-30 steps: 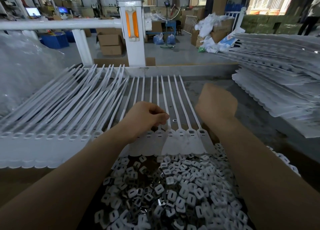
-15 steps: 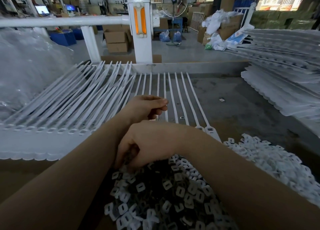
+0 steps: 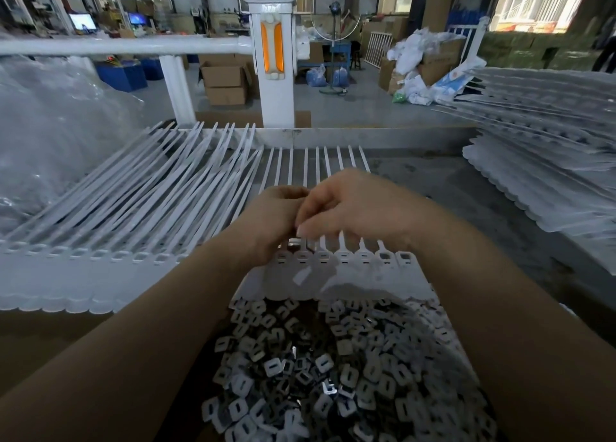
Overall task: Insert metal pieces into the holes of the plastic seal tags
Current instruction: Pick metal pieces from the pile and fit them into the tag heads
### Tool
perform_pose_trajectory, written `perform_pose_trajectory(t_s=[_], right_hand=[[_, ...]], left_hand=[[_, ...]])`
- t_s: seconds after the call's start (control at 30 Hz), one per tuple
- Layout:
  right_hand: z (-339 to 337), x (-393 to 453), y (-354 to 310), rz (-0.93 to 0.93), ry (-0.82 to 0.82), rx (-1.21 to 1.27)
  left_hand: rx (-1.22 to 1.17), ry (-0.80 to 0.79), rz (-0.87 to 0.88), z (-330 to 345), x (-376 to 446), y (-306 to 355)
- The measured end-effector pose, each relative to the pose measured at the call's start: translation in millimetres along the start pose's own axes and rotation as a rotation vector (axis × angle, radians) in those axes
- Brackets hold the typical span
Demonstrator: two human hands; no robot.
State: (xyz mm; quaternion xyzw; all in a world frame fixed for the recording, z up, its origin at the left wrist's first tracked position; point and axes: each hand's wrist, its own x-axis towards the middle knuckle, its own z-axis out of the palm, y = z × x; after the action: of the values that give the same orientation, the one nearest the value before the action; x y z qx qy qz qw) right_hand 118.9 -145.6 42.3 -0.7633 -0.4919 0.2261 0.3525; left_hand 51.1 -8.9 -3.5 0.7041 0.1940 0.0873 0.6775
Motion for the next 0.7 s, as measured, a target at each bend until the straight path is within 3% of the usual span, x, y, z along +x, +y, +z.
perform_pose_trajectory(t_s=[0.1,0.17,0.5,0.7], right_hand=[[-12.0,1.3,20.9,0.133,0.257,0.148],[-13.4,3.0,28.6,0.168,0.32,0.169],[-9.8,7.8,41.9,0.119,0.362,0.185],[-15.0,5.4,45.8,0.123,0.331,0.319]], left_hand=[[-0.14,-0.094,-0.01,-0.3,5.0,-0.9],[-0.21,-0.127,-0.044,-2.4,6.7,-0.2],[-0.329,-0.121,-0.114,-4.0,7.8,-1.2],[-0.382,-0.1,-0.052,-4.2,7.6,-0.2]])
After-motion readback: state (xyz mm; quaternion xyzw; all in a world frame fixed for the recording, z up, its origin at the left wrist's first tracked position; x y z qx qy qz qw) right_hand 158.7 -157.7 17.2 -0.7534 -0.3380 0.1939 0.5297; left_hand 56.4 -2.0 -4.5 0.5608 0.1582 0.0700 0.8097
